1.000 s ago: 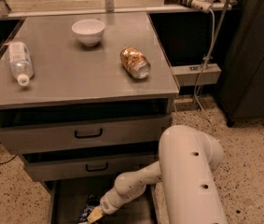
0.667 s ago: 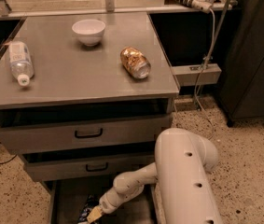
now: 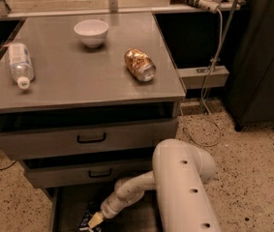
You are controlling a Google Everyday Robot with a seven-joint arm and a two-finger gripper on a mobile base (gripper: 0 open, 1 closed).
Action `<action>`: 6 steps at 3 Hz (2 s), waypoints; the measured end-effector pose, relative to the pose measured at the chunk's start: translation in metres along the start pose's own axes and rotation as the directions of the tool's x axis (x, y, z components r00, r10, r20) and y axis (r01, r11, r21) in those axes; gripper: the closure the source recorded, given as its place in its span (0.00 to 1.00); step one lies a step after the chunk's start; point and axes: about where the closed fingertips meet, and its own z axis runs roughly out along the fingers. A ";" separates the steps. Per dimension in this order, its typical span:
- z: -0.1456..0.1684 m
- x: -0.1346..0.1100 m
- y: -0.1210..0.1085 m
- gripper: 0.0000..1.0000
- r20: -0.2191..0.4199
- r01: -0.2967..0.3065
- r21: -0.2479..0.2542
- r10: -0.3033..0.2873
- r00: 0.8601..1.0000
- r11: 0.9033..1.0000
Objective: Place blue chip bag into bottom drawer
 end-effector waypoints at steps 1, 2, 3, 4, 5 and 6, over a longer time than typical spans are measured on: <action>0.000 -0.002 -0.002 0.82 0.004 -0.001 0.002 0.001 1.000 1.000; 0.000 -0.002 -0.002 0.58 0.004 -0.001 0.002 0.001 1.000 1.000; 0.000 -0.002 -0.002 0.35 0.004 -0.001 0.002 0.001 1.000 1.000; 0.000 -0.002 -0.002 0.12 0.004 -0.001 0.001 0.001 1.000 1.000; 0.000 -0.002 -0.002 0.00 0.004 -0.001 0.001 0.001 1.000 1.000; 0.000 -0.002 -0.002 0.00 0.004 -0.001 0.001 0.001 1.000 1.000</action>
Offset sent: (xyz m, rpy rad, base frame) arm 0.0030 0.0006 -0.0006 0.0012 -0.0023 -0.0041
